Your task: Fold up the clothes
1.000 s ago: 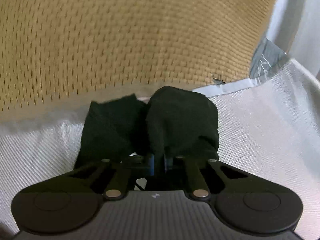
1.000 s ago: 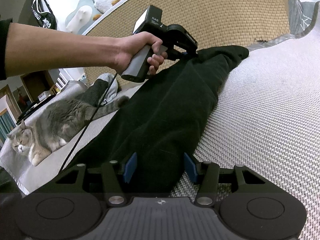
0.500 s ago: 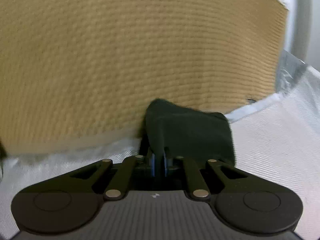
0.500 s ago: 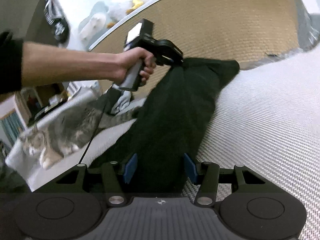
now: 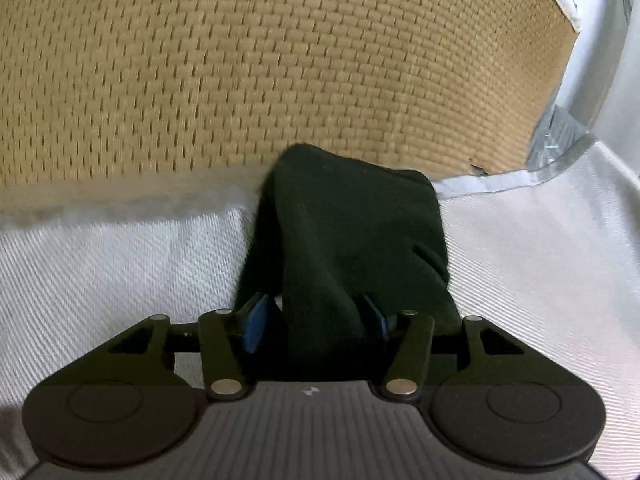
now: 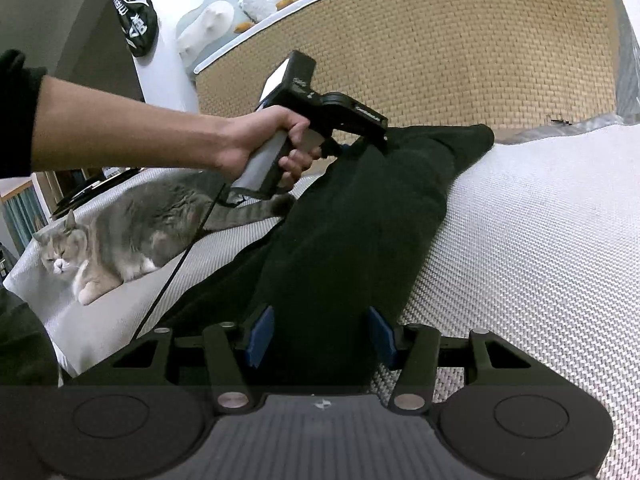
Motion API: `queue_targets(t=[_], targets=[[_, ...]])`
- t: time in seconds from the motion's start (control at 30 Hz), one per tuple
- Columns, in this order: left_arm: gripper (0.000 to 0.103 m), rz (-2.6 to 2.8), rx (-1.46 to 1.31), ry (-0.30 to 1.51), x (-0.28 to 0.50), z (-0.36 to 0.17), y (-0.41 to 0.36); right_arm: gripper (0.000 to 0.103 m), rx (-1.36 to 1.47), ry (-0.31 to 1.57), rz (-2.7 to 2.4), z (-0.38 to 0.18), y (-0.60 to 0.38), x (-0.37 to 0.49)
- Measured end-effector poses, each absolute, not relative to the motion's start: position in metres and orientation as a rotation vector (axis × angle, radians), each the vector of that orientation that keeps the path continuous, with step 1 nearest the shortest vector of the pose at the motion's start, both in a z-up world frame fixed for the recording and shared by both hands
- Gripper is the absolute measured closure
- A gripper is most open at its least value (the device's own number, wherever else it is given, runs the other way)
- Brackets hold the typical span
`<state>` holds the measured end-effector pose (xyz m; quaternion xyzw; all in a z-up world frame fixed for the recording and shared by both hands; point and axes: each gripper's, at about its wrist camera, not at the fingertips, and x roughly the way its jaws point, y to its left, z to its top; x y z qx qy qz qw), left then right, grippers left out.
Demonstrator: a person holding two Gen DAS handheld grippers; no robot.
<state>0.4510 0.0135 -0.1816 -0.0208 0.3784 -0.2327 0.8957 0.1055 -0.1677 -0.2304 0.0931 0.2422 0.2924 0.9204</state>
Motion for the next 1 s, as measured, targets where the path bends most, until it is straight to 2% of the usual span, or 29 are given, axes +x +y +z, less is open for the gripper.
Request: queue_targets(t=[0.07,0.1,0.13,0.23,0.4,0.43,0.5,0.53,0.6,0.7,0.83,1.0], targets=[[0.073,-0.498,-0.056,0.794,0.448,-0.184,0.016,0.046,0.192,0.497,0.601,-0.23,-0.168,0.106],[0.077,-0.496,-0.042,0.778,0.445,-0.18,0.015,0.046,0.193,0.495,0.602,-0.23,-0.168,0.106],[0.087,-0.495,-0.028,0.762,0.443,-0.176,0.014,0.046,0.192,0.494,0.603,-0.23,-0.168,0.106],[0.092,-0.491,0.01,0.71,0.436,-0.164,0.012,0.046,0.184,0.487,0.608,-0.229,-0.168,0.104],[0.092,-0.475,0.0,0.625,0.425,-0.136,0.025,0.046,0.175,0.458,0.634,-0.223,-0.165,0.097],[0.091,-0.437,0.025,0.657,0.429,-0.141,0.026,0.046,0.179,0.454,0.64,-0.222,-0.165,0.096],[0.081,-0.36,0.068,0.725,0.438,-0.151,0.029,0.046,0.179,0.452,0.649,-0.22,-0.163,0.095],[0.067,-0.325,0.065,0.785,0.443,-0.161,0.031,0.046,0.176,0.454,0.652,-0.22,-0.161,0.095],[0.063,-0.309,0.048,0.822,0.443,-0.171,0.035,0.046,0.163,0.454,0.657,-0.22,-0.159,0.094],[0.05,-0.341,0.01,0.806,0.431,-0.177,0.04,0.046,0.148,0.453,0.661,-0.219,-0.156,0.092],[0.045,-0.42,0.007,0.835,0.41,-0.181,0.046,0.046,0.148,0.456,0.663,-0.219,-0.155,0.092],[0.045,-0.474,-0.008,0.836,0.386,-0.181,0.057,0.046,0.13,0.454,0.664,-0.218,-0.153,0.091]])
